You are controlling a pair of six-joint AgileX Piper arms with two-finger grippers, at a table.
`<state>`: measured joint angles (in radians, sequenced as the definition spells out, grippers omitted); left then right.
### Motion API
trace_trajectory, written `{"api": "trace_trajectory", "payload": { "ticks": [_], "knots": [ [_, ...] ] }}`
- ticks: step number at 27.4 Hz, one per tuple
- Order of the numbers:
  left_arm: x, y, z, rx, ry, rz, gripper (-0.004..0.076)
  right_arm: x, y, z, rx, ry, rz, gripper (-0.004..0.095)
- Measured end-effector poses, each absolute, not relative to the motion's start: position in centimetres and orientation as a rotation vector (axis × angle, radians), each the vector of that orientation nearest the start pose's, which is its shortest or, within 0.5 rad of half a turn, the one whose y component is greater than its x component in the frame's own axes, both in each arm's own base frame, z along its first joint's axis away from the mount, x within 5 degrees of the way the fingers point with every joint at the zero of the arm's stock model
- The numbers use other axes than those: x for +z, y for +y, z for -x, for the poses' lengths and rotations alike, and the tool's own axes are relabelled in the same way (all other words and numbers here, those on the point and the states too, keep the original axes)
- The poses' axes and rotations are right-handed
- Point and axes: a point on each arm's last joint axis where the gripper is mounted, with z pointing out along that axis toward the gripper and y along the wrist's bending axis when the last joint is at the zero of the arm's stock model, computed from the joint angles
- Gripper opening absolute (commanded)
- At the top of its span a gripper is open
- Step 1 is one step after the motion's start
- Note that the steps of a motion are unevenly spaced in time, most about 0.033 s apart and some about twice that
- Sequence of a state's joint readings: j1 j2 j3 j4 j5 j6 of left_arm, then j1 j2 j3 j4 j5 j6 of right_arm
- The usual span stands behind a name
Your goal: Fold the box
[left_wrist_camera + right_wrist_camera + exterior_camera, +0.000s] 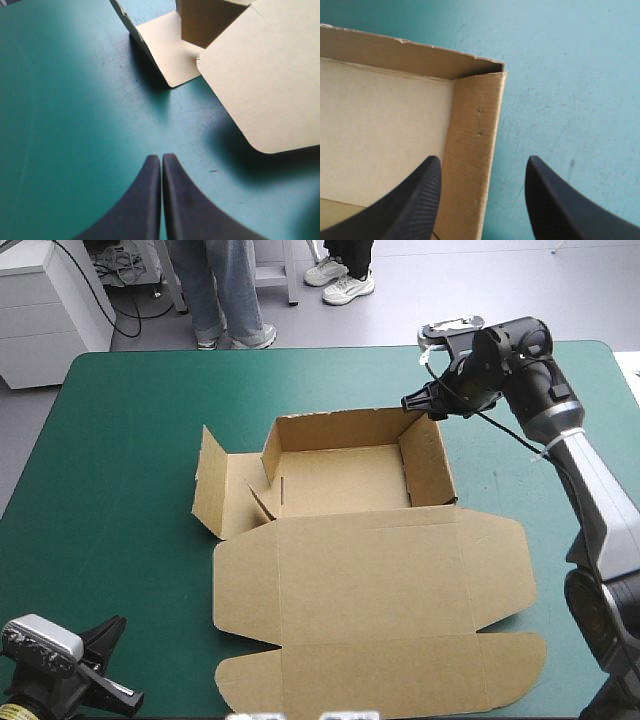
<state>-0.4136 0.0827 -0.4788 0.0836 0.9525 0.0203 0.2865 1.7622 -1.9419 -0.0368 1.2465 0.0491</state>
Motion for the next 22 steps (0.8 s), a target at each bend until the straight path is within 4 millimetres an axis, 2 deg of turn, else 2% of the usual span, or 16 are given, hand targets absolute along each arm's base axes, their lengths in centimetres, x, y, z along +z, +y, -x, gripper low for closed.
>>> {"api": "trace_trajectory", "payload": {
  "ticks": [4,8,17,19,22],
  "knots": [
    [27.9,0.0,-1.6,-0.146,1.997,-0.446,-0.0008,41.4,10.1,-35.7,0.077,2.511,0.3,0.048],
    [27.9,0.0,-1.5,-0.145,2.006,-0.448,-0.0008,40.2,10.2,-35.8,0.07,2.55,0.306,0.0478],
    [27.8,0.0,-1.5,-0.143,2.016,-0.449,-0.0008,34.1,10.3,-36.3,0.03,2.746,0.336,0.0474],
    [27.8,0.0,-1.5,-0.143,2.016,-0.449,-0.0008,32.3,10.6,-37.0,0.035,2.798,0.341,0.0474],
    [27.8,0.0,-1.5,-0.143,2.016,-0.449,-0.0008,27.9,11.5,-38.8,0.068,2.906,0.343,0.0426]
  ]
}}
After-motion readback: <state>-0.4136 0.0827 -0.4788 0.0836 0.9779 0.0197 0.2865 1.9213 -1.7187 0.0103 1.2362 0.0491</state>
